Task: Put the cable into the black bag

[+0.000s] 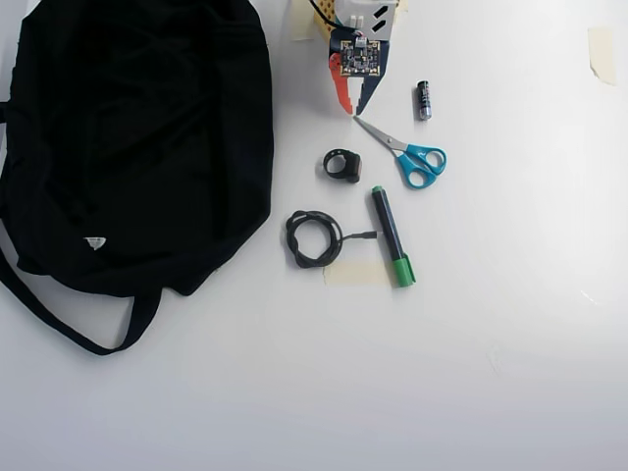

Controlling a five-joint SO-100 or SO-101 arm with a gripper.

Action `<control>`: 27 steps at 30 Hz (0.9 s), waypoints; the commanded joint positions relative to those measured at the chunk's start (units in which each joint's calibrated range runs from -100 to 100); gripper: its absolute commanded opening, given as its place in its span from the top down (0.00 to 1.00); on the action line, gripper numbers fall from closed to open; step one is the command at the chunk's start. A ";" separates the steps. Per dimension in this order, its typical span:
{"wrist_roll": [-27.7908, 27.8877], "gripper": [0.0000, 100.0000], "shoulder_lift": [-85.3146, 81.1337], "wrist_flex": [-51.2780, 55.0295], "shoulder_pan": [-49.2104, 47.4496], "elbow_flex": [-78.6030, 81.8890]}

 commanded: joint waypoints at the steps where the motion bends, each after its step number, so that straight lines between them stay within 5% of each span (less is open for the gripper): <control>1: 0.27 0.98 -0.33 2.40 -0.36 1.09; 27: -0.15 0.98 -0.50 2.06 -0.43 1.09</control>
